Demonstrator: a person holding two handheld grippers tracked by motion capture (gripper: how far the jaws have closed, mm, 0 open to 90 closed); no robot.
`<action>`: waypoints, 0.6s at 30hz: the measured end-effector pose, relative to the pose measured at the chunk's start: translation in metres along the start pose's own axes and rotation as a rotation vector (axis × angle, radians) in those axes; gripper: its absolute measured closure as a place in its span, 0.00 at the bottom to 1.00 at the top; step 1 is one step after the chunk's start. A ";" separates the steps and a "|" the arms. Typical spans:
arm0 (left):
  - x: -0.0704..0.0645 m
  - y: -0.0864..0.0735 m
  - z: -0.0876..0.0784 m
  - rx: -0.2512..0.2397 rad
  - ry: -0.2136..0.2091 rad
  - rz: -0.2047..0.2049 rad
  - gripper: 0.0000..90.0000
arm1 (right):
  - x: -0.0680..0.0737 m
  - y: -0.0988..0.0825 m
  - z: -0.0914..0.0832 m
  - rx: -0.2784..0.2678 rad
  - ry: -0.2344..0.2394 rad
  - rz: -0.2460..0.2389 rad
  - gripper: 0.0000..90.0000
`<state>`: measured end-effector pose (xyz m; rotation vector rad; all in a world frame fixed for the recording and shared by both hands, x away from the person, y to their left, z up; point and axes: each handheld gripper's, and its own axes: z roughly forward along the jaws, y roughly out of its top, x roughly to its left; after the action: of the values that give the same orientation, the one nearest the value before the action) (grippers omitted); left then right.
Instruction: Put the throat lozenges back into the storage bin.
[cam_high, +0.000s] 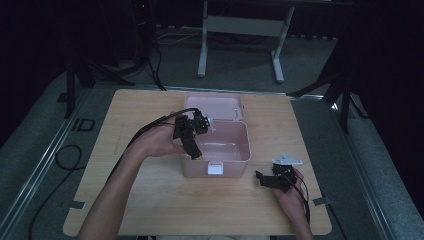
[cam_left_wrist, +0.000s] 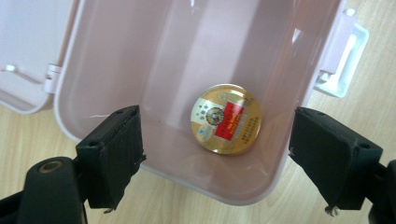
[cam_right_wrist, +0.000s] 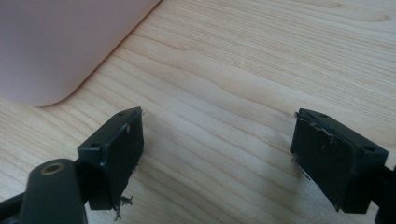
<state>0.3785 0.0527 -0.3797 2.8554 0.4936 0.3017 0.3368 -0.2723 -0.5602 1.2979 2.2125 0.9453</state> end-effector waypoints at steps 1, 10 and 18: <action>0.000 0.000 0.000 0.000 0.000 0.000 0.20 | 0.000 0.000 0.000 0.000 0.000 0.000 0.19; 0.000 -0.002 -0.003 -0.008 0.012 -0.003 0.20 | 0.000 0.000 0.000 0.000 0.000 0.000 0.19; 0.000 -0.003 -0.004 -0.011 0.016 -0.006 0.20 | 0.000 0.000 0.000 0.001 0.000 0.000 0.19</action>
<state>0.3770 0.0567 -0.3767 2.8429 0.5014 0.3250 0.3368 -0.2724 -0.5602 1.2977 2.2132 0.9446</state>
